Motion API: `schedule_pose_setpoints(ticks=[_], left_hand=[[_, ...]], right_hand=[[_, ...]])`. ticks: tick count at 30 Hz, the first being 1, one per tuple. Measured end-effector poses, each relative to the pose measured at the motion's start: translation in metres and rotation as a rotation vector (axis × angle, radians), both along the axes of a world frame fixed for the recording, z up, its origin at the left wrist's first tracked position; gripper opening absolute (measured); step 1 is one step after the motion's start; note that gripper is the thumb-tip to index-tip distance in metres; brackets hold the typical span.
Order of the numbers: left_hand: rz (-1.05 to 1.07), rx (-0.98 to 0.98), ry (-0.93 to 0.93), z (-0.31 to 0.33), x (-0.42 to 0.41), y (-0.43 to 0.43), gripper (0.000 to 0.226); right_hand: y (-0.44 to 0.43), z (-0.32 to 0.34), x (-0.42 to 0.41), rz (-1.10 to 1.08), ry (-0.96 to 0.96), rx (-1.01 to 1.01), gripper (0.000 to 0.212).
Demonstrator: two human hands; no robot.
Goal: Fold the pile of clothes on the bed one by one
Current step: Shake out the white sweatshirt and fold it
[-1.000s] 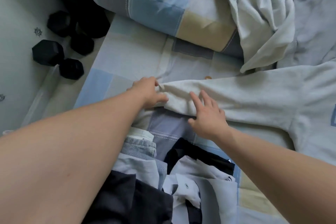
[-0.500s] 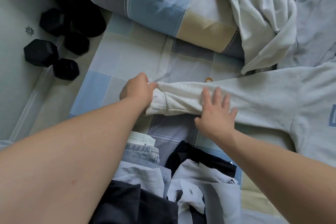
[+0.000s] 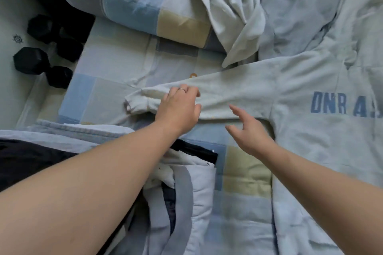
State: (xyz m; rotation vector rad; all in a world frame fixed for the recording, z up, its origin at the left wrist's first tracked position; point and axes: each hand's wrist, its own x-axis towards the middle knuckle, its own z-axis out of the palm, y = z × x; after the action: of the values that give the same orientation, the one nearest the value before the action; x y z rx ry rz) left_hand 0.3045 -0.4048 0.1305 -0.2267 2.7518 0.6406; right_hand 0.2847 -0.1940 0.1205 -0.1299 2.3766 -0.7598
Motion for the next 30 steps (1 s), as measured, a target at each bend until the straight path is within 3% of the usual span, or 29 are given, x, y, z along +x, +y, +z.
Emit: schedule_pose_setpoints(ticks=[6,9,12,14,16,19,21,24,27,30], left_hand=[[-0.105,0.148,-0.294,-0.01,0.055,0.17,0.033],[0.05,0.249,-0.48,-0.027,0.091,0.251,0.035],[0.37,0.435,-0.624,-0.057,0.136,0.321,0.047],[0.579,0.502,-0.645,-0.078,0.165,0.357,0.063],[0.695,0.421,-0.587,-0.092,0.188,0.382,0.068],[0.794,0.285,-0.449,-0.104,0.208,0.402,0.045],[0.84,0.285,-0.377,-0.111,0.216,0.407,0.027],[0.887,0.327,-0.233,-0.117,0.226,0.409,0.01],[0.834,0.327,-0.152,-0.114,0.239,0.4,0.012],[0.746,0.232,-0.15,-0.11,0.256,0.377,0.009]], right_hand=[[0.195,-0.009,0.037,-0.067,0.028,0.25,0.065],[0.287,-0.035,0.064,-0.039,-0.013,0.384,0.074],[0.345,-0.058,0.103,0.095,-0.177,0.375,0.083],[0.368,-0.072,0.134,0.224,-0.246,0.318,0.092],[0.381,-0.081,0.163,0.347,-0.229,0.284,0.102],[0.393,-0.088,0.19,0.471,-0.1,0.337,0.109],[0.398,-0.092,0.195,0.5,0.026,0.43,0.097],[0.402,-0.099,0.193,0.377,0.183,0.45,0.061],[0.401,-0.098,0.195,0.321,0.29,0.376,0.023],[0.398,-0.089,0.212,0.356,0.306,0.232,0.011]])
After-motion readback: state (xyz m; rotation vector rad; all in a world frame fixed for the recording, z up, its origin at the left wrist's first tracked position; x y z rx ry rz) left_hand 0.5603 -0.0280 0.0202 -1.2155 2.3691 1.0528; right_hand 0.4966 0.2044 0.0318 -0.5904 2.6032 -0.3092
